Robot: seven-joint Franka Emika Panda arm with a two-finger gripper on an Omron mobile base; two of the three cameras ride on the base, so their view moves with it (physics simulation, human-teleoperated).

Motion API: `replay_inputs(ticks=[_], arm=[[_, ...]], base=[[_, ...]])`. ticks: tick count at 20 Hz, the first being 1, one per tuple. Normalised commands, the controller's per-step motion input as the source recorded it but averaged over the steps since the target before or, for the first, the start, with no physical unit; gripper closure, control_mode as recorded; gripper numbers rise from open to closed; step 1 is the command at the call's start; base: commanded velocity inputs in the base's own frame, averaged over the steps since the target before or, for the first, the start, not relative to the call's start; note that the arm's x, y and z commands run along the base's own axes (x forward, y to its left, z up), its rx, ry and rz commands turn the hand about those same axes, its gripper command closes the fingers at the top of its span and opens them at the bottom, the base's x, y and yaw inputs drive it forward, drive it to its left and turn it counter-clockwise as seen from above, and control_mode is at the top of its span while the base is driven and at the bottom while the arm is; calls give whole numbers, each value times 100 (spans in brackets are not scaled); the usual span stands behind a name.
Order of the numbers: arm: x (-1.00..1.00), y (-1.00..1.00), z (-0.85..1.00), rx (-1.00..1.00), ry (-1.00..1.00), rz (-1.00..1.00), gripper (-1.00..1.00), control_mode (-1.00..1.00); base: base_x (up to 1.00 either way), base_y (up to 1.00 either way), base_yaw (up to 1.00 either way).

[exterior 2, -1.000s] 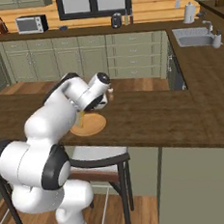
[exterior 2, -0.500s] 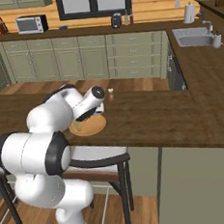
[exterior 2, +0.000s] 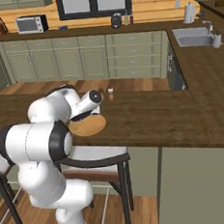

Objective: Start the toaster. Once the lever pops up, take the bread to the plate on the dining counter.

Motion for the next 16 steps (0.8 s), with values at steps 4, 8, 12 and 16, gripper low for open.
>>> replay_inputs(ticks=[4,8,12,16], arm=[[35,1,-30,3,0,0,100,-100],[31,0,-32,3,0,0,100,-100],[45,0,-24,2,0,-1,100,-100],[43,0,-23,0,0,-1,100,-100]], base=[[0,0,0],[0,0,0],[0,0,0],[0,0,0]])
